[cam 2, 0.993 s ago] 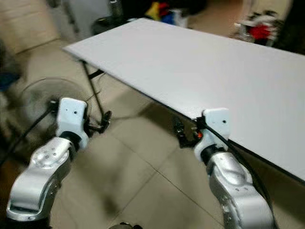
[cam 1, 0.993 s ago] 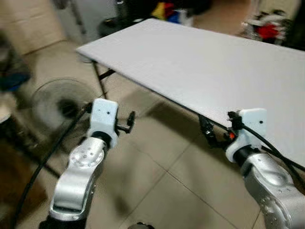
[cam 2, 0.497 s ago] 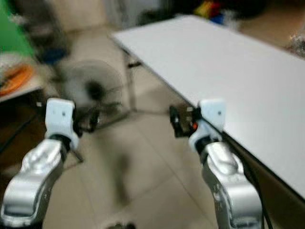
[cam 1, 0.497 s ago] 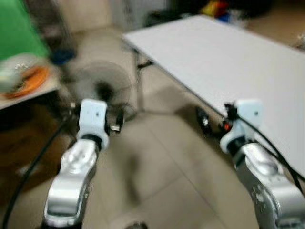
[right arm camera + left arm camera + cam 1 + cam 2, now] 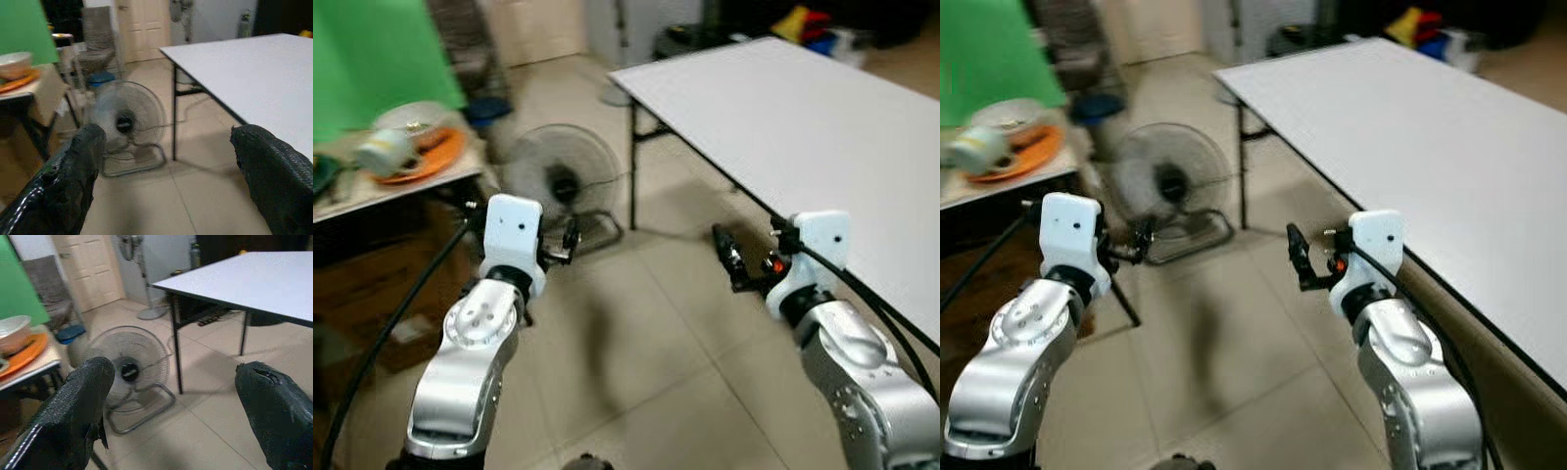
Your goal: Setting the table
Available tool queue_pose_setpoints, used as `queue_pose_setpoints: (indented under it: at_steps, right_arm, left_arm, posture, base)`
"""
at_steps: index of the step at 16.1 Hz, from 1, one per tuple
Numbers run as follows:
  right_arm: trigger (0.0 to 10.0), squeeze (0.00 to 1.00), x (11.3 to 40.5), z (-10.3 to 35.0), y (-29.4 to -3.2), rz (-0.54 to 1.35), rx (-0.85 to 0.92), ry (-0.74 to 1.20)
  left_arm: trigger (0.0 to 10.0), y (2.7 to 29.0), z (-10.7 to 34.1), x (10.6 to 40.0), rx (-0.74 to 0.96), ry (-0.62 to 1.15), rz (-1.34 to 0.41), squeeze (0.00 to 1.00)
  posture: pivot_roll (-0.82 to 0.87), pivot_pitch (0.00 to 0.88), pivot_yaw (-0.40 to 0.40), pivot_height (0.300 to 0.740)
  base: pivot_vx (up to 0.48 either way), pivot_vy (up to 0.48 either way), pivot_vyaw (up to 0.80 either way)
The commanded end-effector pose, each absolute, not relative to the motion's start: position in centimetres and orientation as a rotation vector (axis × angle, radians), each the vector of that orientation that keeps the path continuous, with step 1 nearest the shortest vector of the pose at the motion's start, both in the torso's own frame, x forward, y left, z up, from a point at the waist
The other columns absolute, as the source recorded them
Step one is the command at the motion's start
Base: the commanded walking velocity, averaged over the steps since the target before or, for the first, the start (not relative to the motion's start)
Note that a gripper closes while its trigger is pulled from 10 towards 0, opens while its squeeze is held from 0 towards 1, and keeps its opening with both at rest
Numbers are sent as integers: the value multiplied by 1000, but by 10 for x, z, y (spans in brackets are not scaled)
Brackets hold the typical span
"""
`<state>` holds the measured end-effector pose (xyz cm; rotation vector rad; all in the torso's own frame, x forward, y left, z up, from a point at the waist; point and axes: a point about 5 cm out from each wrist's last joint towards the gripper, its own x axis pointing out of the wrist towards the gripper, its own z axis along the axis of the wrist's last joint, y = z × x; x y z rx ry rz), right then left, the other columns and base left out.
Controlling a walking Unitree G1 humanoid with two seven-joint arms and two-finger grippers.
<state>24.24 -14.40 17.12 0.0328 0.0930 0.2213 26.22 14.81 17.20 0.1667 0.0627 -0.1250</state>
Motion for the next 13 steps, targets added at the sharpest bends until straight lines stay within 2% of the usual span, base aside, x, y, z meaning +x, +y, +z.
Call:
queue_pose_setpoints:
  at_steps: [1, 4, 9, 13]
  right_arm:
    - [10000, 0, 244, 171, -140, 250, 24, 87]
    - [10000, 0, 246, 169, -136, 265, 30, 93]
    - [10000, 0, 247, 167, -130, 294, 62, 96]
    - [10000, 0, 253, 170, -133, 288, 38, 69]
  left_arm:
    - [10000, 152, 175, 262, 172, 57, -113, 0]
    - [10000, 157, 176, 258, 190, 62, -104, 0]
    - [10000, 162, 177, 258, 194, 63, -96, 0]
    - [10000, 161, 174, 256, 173, 64, -80, 0]
  posture:
    - [49, 0, 69, 740]
    - [67, 0, 65, 740]
    - [62, 0, 67, 740]
    - [72, 0, 57, 740]
  base:
    - [285, 0, 800]
    - [286, 0, 800]
    - [285, 0, 0]
    - [277, 0, 727]
